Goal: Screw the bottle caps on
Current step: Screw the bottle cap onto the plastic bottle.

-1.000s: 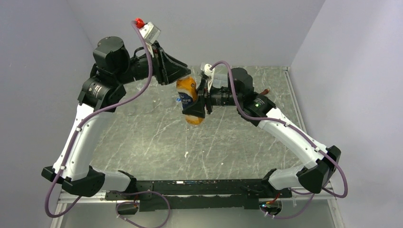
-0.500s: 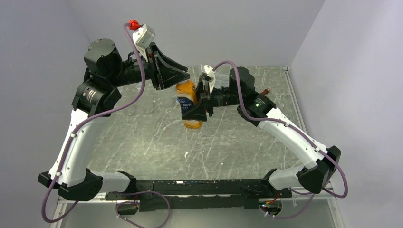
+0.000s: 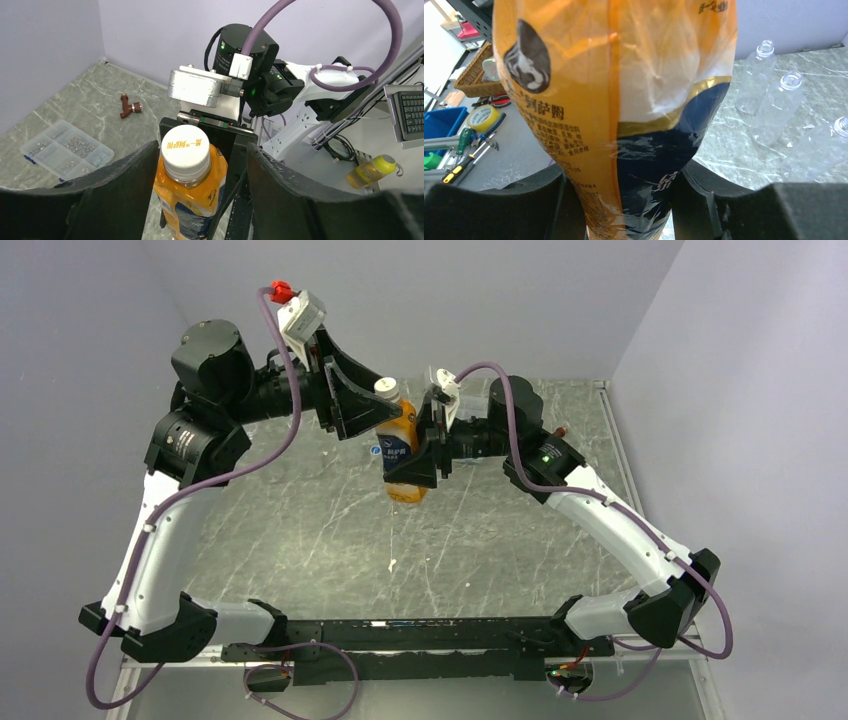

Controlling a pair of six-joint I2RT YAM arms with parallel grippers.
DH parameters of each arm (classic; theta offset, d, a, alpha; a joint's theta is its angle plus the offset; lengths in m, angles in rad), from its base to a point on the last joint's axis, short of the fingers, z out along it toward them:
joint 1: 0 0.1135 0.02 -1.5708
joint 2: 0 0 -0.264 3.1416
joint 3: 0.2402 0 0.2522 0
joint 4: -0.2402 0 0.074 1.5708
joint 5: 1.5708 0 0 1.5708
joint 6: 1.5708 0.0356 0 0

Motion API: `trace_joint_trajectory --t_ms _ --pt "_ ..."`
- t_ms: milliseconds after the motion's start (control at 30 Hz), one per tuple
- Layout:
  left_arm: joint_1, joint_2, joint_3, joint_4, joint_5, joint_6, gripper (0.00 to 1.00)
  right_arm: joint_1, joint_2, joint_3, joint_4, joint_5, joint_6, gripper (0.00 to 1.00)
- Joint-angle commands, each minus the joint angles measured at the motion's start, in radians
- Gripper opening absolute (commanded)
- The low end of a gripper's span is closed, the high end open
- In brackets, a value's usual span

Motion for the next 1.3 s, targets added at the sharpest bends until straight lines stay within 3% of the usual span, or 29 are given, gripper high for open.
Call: trace_joint_trajectory --t_ms 0,133,333,733,933,1067,1267 --pt "-0.004 -0.006 0.051 0.003 -0.029 0.002 0.73 -0.002 -0.03 0.041 0.05 0.017 -0.029 0.0" --pt "-0.005 -0.012 0.06 -0.021 -0.08 0.028 0.88 0.0 -0.037 0.034 0.034 0.05 -0.044 0.0" --pt "-0.005 -0.071 0.011 -0.008 -0.246 0.037 0.88 0.003 -0.044 0.029 0.016 0.111 -0.061 0.0" --pt "-0.004 -0.099 -0.021 0.061 -0.236 -0.022 0.8 0.06 -0.054 0.021 -0.005 0.374 -0.098 0.0" --pt "-0.005 -0.069 -0.001 0.027 -0.368 -0.04 0.64 0.093 -0.058 0.01 0.022 0.483 -0.098 0.0" --pt "-0.005 -0.078 -0.023 0.056 -0.415 -0.055 0.62 0.109 -0.05 0.013 0.025 0.535 -0.103 0.0" --pt "-0.005 -0.072 -0.026 0.075 -0.376 -0.062 0.6 0.121 -0.035 0.019 0.024 0.596 -0.101 0.0"
